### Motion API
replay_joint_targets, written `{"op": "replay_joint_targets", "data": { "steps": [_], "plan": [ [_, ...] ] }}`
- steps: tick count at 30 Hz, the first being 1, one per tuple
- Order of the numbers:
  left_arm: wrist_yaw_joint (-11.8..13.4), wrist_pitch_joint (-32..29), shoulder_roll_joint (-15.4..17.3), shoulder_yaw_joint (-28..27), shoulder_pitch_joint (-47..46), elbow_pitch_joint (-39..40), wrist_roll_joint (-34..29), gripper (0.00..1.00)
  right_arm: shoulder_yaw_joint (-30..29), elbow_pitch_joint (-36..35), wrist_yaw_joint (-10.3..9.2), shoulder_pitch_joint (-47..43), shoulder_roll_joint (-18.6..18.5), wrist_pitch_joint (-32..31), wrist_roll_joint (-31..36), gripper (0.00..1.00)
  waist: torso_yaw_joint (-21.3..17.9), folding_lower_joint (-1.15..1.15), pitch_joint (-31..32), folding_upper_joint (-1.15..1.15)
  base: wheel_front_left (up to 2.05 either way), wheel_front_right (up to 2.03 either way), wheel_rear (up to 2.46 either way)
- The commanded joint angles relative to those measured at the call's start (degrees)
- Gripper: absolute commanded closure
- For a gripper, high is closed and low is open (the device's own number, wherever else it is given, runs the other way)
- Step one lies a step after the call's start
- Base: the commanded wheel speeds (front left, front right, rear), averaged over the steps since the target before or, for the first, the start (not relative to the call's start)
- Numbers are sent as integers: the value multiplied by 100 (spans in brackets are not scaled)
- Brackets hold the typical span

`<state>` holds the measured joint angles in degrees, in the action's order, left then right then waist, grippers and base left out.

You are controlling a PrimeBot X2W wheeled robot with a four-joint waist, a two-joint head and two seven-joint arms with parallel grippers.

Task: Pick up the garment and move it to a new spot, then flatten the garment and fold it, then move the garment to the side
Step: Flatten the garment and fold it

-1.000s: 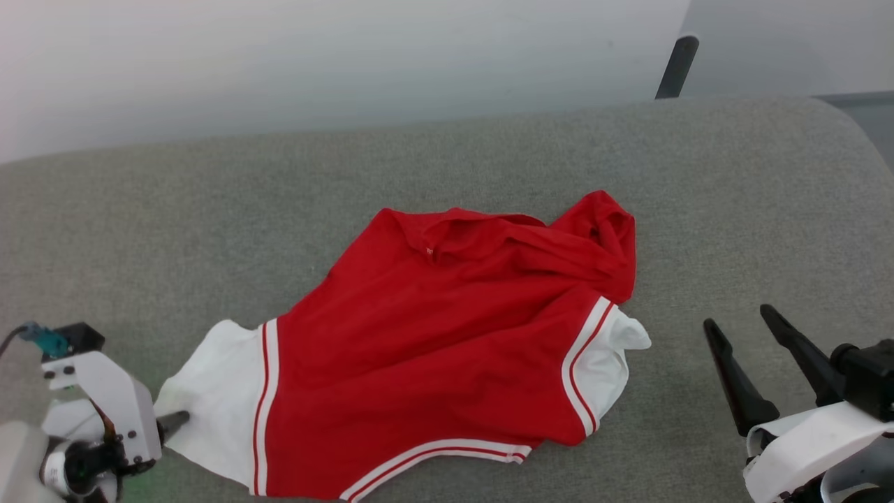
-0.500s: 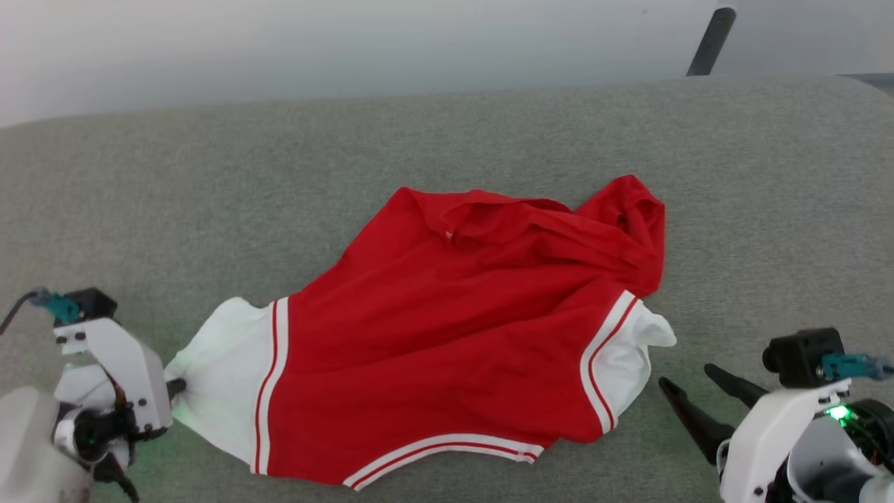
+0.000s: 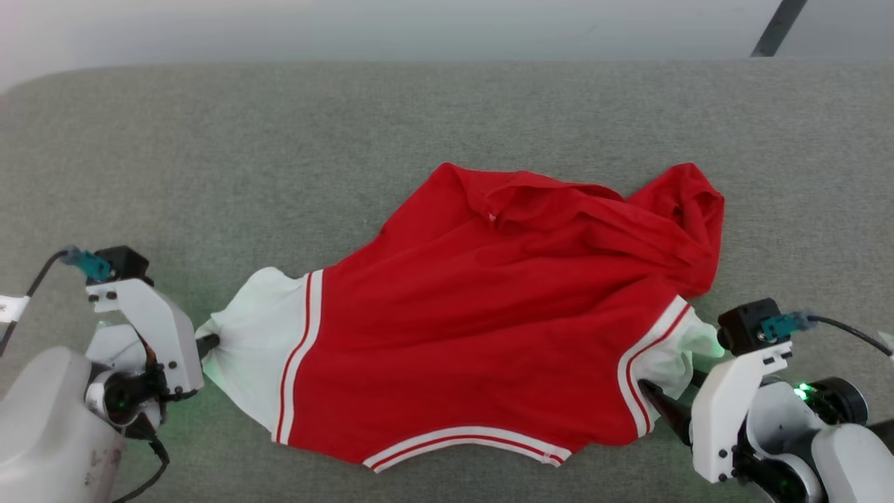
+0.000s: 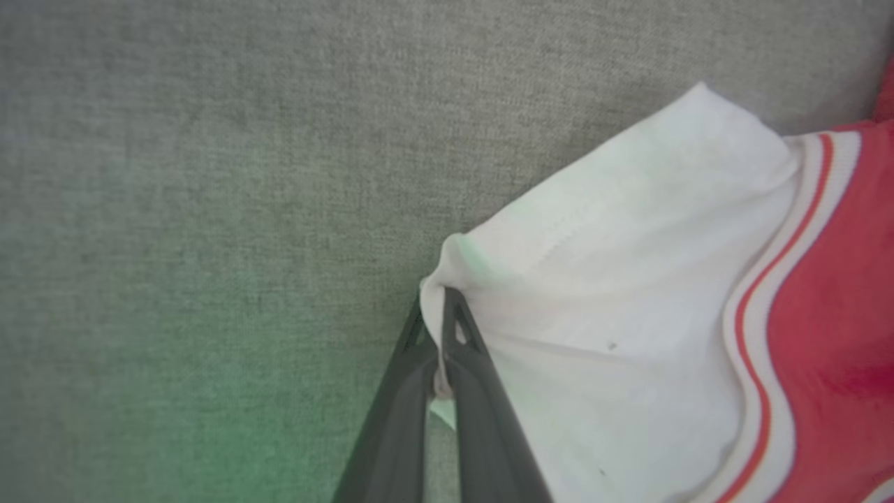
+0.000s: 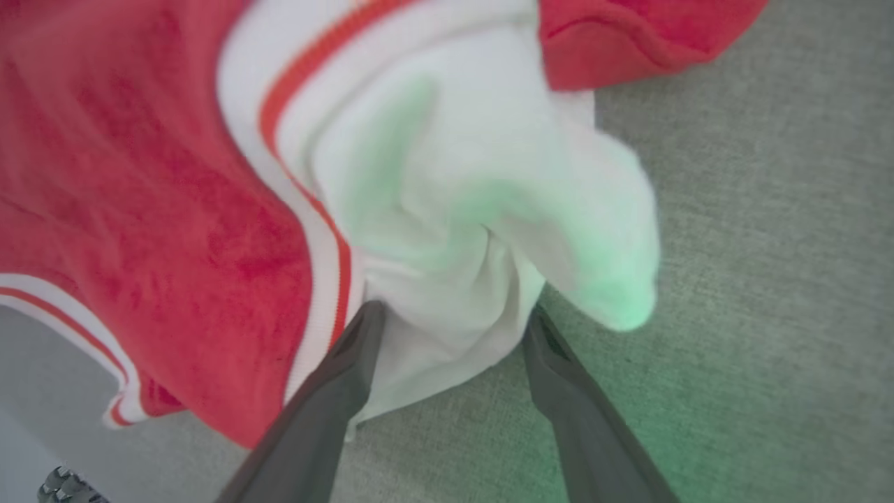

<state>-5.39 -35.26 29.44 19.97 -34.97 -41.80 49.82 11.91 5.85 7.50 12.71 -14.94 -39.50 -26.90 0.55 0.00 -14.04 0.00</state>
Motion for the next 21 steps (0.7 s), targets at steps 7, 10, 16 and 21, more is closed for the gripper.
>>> {"op": "replay_joint_targets", "data": {
  "steps": [7,10,16,21],
  "plan": [
    [-45,89,-239,160,-47,-307,-29,100,503,918,0,337,58,-225,-111,100,103,0,-51,0,0,0,0],
    [-53,72,-244,187,-76,-351,-49,100,482,989,1,454,37,-248,-231,100,108,0,-18,0,0,0,0],
    [-30,-107,-210,230,-416,-219,-70,100,171,705,1,867,-173,-427,-760,100,118,0,263,0,0,0,0],
    [9,-326,-106,283,-762,76,-129,100,-175,415,1,1250,-249,-696,-1023,100,133,0,607,0,0,0,0]
  ]
}}
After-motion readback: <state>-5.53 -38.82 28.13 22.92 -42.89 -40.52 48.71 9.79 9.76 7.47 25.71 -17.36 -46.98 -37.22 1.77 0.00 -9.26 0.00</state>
